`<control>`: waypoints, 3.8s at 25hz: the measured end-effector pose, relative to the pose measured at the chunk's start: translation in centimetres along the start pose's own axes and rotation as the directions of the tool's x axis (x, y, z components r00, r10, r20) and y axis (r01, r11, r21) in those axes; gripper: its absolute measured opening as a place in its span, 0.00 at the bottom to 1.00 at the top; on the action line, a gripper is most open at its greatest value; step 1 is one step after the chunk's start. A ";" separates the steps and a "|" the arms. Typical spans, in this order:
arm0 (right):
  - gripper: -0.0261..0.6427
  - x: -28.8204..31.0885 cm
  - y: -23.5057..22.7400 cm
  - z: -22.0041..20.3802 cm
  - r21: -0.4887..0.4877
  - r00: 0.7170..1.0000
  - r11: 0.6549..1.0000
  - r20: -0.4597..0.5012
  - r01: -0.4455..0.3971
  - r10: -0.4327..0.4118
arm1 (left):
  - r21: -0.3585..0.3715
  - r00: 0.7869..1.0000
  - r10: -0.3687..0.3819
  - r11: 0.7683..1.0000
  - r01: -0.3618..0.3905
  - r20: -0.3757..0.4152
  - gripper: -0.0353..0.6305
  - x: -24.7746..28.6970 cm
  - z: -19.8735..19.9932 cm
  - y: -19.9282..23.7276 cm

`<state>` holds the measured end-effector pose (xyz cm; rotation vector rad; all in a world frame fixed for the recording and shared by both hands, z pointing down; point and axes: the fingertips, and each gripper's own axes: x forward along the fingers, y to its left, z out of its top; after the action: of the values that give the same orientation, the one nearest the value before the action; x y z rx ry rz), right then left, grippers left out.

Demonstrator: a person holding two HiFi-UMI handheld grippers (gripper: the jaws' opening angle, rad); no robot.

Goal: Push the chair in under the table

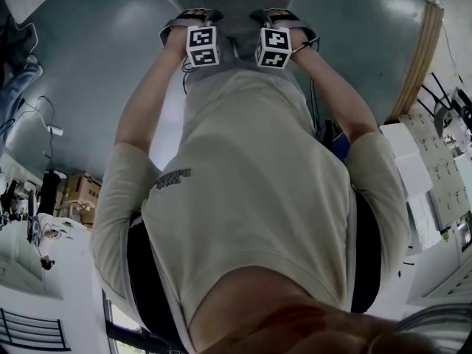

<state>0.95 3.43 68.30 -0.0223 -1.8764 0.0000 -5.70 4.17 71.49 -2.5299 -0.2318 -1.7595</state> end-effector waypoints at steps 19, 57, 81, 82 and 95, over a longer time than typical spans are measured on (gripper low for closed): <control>0.27 0.1 -11.0 -0.4 0.039 0.994 0.994 -0.002 0.105 -0.105 | 0.027 0.998 0.064 0.998 -0.063 -0.015 0.20 -0.6 -1.3 10.9; 0.26 -1.1 -28.7 -3.3 -0.071 0.992 0.989 0.012 0.128 -0.127 | -0.041 0.994 0.109 0.993 -0.110 -0.025 0.21 -1.5 -0.8 28.6; 0.27 -10.4 -29.7 -2.6 0.009 0.981 0.996 0.175 -0.090 0.087 | -0.279 0.945 0.191 0.954 -0.114 0.267 0.29 -11.8 2.1 28.5; 0.26 -11.5 -30.5 -2.3 0.033 0.976 0.996 0.203 -0.082 0.074 | -0.335 0.925 0.232 0.934 -0.125 0.301 0.29 -13.2 2.6 29.2; 0.12 -27.0 -41.7 5.6 0.367 0.719 0.927 0.624 0.076 -0.306 | -0.672 0.496 0.752 0.637 -0.377 0.434 0.14 -31.7 8.3 40.3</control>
<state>3.09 -38.60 41.38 0.4623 -2.5854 0.1924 -2.67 -37.50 40.68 -2.9218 1.1236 -0.5719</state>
